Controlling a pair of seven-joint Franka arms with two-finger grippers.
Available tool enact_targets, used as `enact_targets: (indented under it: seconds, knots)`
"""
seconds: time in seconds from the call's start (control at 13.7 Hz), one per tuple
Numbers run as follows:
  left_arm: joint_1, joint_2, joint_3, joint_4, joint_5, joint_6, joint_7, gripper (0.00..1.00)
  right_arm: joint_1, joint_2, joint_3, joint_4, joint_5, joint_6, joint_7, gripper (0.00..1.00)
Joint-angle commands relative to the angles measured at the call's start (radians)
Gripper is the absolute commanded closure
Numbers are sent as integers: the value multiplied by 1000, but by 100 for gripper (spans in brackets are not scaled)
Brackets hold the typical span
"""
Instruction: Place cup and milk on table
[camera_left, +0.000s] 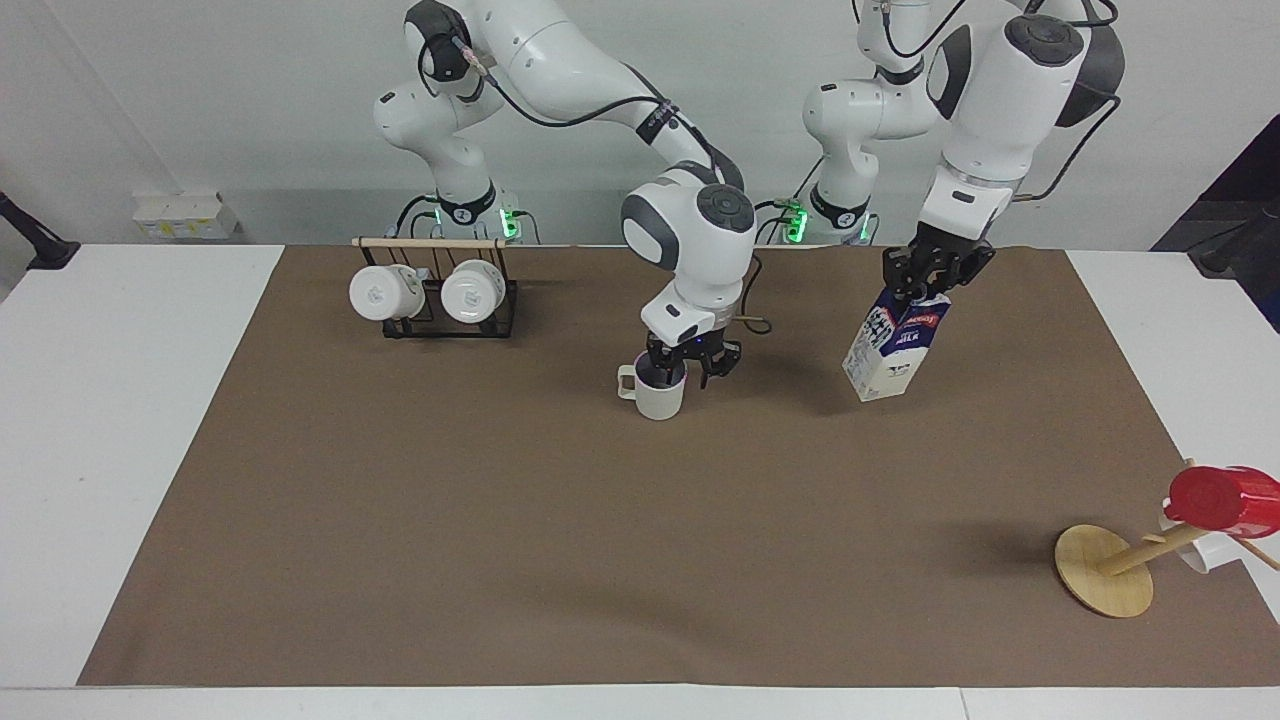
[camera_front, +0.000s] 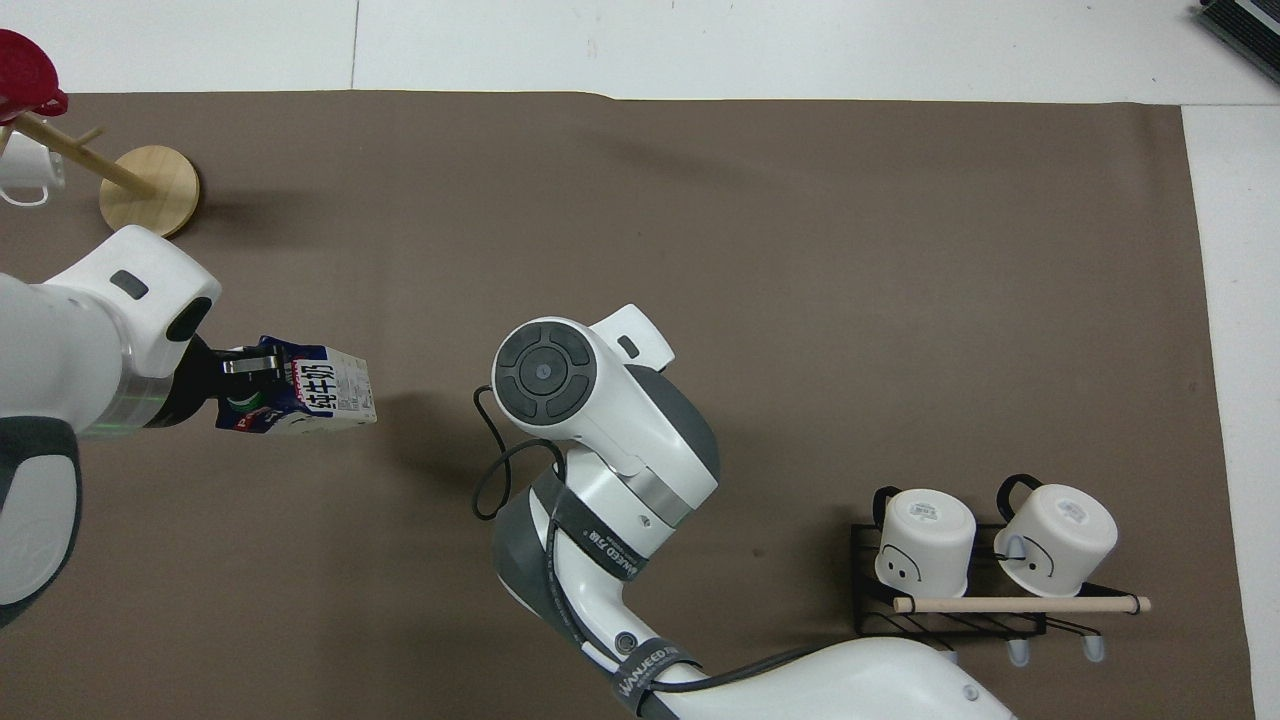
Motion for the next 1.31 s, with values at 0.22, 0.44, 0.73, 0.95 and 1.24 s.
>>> enact_targets:
  seconds: [0.22, 0.44, 0.73, 0.95, 1.24]
  knots:
    - [-53, 0, -3, 24, 1, -33, -73, 56, -113, -208, -2, -41, 2, -93, -29, 0]
    - [-108, -6, -3, 20, 0, -28, -148, 56, -208, -291, -2, -42, 2, -174, -97, 0]
    - [-245, -11, -3, -2, -2, -19, -287, 56, -374, -375, -1, -45, 12, -222, -330, 0]
    - [-328, 6, -3, -60, -2, 53, -315, 57, -503, -424, -2, -47, 94, -281, -537, 0]
    - [-355, 55, -3, -97, -2, 159, -327, 57, -615, -472, -5, -38, 94, -381, -720, 0]
